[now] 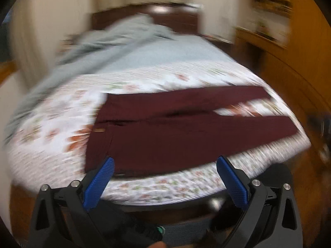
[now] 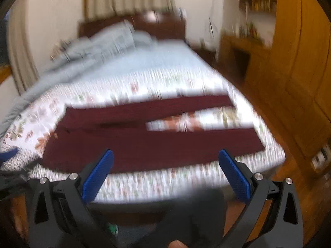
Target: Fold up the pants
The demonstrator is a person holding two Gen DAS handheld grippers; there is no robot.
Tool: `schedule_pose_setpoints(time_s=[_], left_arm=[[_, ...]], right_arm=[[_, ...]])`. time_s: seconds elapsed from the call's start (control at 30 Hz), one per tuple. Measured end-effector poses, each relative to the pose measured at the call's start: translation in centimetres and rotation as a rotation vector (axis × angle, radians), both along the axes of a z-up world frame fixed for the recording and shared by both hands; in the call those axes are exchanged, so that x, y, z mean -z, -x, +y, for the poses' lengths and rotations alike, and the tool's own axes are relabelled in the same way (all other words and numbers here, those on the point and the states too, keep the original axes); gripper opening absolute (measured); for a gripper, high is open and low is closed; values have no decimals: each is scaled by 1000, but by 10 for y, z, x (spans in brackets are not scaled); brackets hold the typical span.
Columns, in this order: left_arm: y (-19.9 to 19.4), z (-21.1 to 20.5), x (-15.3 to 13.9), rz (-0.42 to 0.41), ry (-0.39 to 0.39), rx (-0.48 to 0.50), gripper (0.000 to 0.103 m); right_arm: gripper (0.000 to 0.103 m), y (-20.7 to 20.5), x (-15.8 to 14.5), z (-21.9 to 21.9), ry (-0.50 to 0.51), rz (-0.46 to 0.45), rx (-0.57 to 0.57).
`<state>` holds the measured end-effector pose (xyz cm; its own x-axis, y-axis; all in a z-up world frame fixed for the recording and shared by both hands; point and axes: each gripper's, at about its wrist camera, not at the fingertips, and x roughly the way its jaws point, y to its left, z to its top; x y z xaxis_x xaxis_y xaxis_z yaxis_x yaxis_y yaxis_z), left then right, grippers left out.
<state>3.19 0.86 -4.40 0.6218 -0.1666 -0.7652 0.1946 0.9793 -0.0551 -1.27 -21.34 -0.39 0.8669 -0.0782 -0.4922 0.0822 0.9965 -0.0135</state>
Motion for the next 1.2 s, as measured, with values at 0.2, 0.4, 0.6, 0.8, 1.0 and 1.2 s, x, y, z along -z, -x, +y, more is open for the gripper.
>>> schedule_pose_setpoints(time_s=[0.2,0.4,0.6,0.8,1.0,1.2], left_arm=[[-69,108,82,274,77,-152,98],[-73,266,139,410,677,-581,98],[-83,271,175,469,702,-634,98],[-107,258,190,480,686,-605,75],[-114,255,201,519,661,-626,52],[-104,261,206,486,683,-649,40]], right_arm=[[101,-62,59,-48,-136,219,-52],[101,-81,101,-91,-189,267,16],[101,-93,131,-108,-315,334,35],[101,-92,140,-135,-395,359,57],[101,-80,164,-240,-685,360,179],[59,-50,209,-362,-1004,272,415]])
